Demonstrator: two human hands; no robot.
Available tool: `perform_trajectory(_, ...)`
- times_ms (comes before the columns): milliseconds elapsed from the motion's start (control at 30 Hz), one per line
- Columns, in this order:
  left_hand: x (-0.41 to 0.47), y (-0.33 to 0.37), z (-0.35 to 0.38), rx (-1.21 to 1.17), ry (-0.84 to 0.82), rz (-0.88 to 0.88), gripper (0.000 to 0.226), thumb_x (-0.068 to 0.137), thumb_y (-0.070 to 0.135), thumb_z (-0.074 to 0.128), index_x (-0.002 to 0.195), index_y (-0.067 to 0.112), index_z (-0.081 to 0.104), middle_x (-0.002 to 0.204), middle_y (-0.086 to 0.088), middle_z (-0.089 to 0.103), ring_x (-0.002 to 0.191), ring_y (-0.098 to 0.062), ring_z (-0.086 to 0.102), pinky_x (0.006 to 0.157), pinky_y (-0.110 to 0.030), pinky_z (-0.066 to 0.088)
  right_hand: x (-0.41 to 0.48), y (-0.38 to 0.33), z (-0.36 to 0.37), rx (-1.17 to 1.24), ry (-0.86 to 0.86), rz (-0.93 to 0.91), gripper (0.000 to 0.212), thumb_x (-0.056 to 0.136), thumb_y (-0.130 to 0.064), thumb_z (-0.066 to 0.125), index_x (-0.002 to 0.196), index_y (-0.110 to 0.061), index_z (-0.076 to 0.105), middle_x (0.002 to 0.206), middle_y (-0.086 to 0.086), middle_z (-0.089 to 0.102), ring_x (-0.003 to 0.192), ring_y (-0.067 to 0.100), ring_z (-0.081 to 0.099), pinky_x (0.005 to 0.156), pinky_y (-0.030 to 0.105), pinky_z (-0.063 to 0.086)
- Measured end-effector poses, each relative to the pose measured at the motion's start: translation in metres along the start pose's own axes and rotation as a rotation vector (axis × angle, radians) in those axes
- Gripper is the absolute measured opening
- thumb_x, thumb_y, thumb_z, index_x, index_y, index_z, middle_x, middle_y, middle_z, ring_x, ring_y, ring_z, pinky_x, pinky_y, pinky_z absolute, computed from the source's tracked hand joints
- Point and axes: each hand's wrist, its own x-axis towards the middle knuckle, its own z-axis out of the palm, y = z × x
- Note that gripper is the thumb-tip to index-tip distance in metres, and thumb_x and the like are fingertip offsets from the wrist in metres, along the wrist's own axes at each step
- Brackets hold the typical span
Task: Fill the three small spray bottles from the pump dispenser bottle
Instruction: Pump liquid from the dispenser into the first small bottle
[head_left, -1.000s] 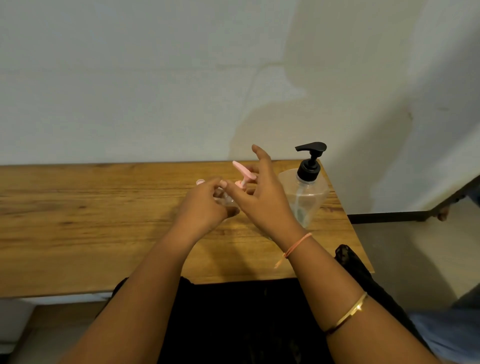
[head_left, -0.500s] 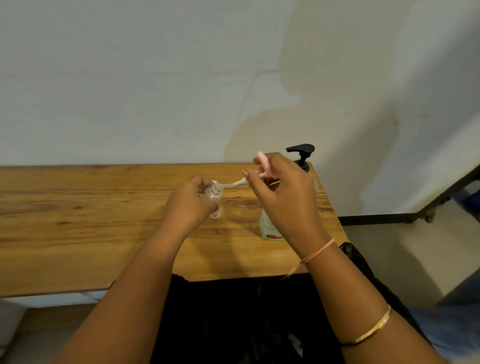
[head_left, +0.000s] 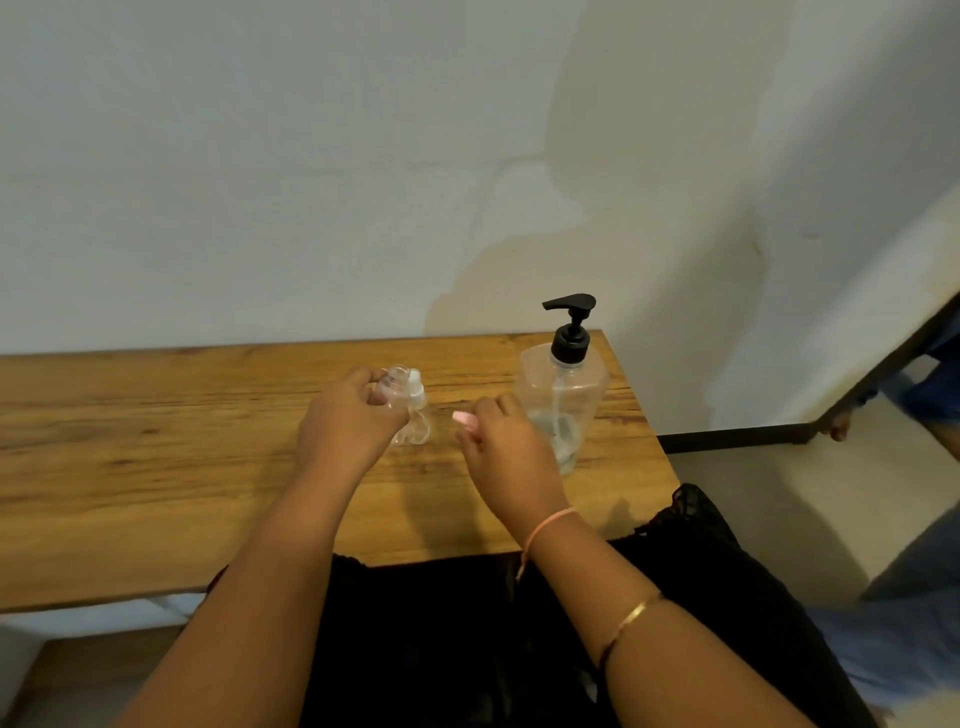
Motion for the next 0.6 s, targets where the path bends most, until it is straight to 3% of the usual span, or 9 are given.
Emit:
perform_trajectory(100,0.0,0.001,0.001,-0.012,-0.011,0.008,0.036,0.078,0.027,0.07,0.111,0.026,0.056,0.095,0.01,0.066,0.081,-0.015,0.061,0.069,-0.03,0.045,0.0,0.004,0.02,-0.088,-0.09,0.013,0.021,0.097,-0.019,0.044,0.113,-0.007,0.051,0.121,0.013,0.048,0.09,0.03,0.059,0.073,0.038,0.049)
perform_trajectory(300,0.004,0.0,0.002,-0.019,-0.006,0.019,0.038,0.078,0.028,0.069,0.114,0.027,0.057,0.099,0.01,0.067,0.086,-0.015,0.062,0.071,-0.029,0.046,0.0,0.011,0.04,-0.214,-0.261,0.085,0.029,0.095,-0.003,0.039,0.123,-0.006,0.041,0.121,0.015,0.046,0.095,0.035,0.061,0.068,0.038,0.044)
perform_trajectory(467,0.004,0.003,0.006,-0.016,-0.017,0.047,0.023,0.078,0.028,0.069,0.095,0.034,0.055,0.088,0.013,0.064,0.085,-0.015,0.062,0.074,-0.034,0.05,-0.002,0.017,0.053,-0.297,-0.267,0.118,0.026,0.096,-0.005,0.034,0.12,-0.006,0.045,0.115,0.014,0.056,0.097,0.033,0.063,0.073,0.04,0.049)
perform_trajectory(600,0.004,0.005,0.008,-0.004,-0.033,0.044,0.035,0.078,0.032,0.071,0.11,0.028,0.058,0.091,0.011,0.062,0.085,-0.014,0.061,0.072,-0.03,0.048,0.001,0.018,0.058,-0.317,-0.249,0.121,0.025,0.098,-0.008,0.032,0.118,-0.005,0.047,0.112,0.013,0.06,0.096,0.032,0.064,0.072,0.039,0.05)
